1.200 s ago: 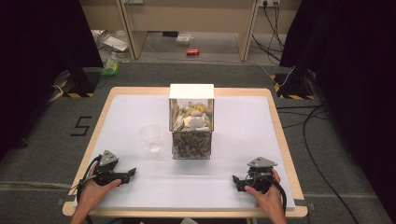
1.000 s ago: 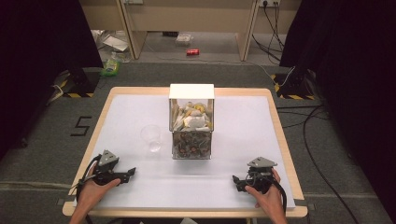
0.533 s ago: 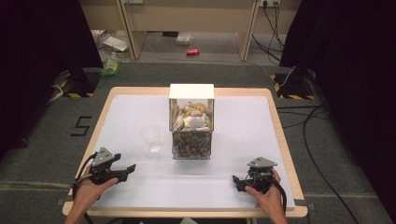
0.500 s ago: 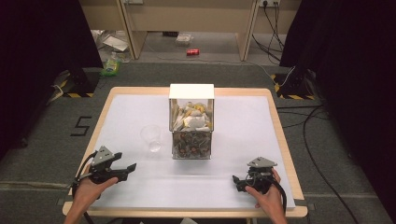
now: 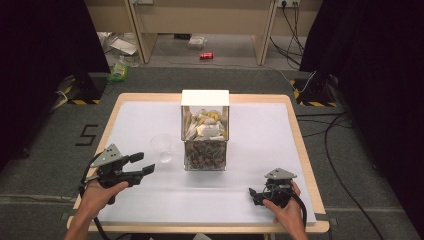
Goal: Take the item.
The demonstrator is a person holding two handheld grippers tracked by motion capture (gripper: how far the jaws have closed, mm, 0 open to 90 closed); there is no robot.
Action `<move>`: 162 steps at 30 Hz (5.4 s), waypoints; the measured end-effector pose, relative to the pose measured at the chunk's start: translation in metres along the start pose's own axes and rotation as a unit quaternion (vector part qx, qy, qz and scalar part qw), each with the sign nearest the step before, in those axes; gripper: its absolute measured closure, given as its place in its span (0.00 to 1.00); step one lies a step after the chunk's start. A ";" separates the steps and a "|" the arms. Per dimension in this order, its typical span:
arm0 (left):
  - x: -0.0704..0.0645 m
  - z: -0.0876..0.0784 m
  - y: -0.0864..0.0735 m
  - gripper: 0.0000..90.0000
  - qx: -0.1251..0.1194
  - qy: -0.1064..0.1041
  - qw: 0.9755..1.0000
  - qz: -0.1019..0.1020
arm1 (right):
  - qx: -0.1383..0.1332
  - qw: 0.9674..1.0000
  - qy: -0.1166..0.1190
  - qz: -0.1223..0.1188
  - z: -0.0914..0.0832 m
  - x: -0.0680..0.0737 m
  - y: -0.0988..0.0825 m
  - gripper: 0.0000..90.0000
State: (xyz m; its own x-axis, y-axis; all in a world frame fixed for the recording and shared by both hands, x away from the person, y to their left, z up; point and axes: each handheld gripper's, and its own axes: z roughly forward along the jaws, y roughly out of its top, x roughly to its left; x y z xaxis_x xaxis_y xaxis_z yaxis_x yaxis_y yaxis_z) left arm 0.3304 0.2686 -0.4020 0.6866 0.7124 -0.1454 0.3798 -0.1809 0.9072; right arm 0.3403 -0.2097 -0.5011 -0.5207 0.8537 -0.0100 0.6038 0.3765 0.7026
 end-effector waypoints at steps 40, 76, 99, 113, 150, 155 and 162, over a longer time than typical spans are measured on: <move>-0.059 0.086 0.138 0.62 0.041 -0.072 0.993 0.088 | 0.001 1.000 -0.001 0.000 0.000 0.000 0.000 0.01; -0.060 0.129 0.142 0.61 0.114 -0.044 0.985 0.121 | 0.001 1.000 -0.001 0.000 0.000 0.000 0.000 0.01; -0.065 0.129 0.135 0.95 0.122 -0.047 0.985 0.110 | 0.001 1.000 -0.001 0.000 0.000 0.000 0.000 0.01; -0.069 0.125 0.144 1.00 0.104 -0.036 0.986 0.126 | 0.001 1.000 -0.001 0.000 0.000 0.000 0.000 0.01; -0.082 0.135 0.141 0.61 0.138 -0.013 0.984 0.113 | 0.001 1.000 -0.001 -0.001 0.000 0.000 0.000 0.01; -0.085 0.138 0.140 0.64 0.148 -0.020 0.981 0.128 | 0.001 1.000 -0.001 0.000 0.000 0.000 0.000 0.01; -0.083 0.141 0.139 0.77 0.146 -0.034 0.981 0.123 | 0.001 1.000 -0.001 0.000 0.000 0.000 0.000 0.01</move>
State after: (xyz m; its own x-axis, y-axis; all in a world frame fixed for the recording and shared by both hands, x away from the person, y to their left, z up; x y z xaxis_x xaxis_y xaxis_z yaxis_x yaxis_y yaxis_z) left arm 0.4139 0.0888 -0.3199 0.8159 0.5774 0.0297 0.3510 -0.5354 0.7682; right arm 0.3399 -0.2094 -0.5008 -0.5200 0.8541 -0.0116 0.6051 0.3779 0.7008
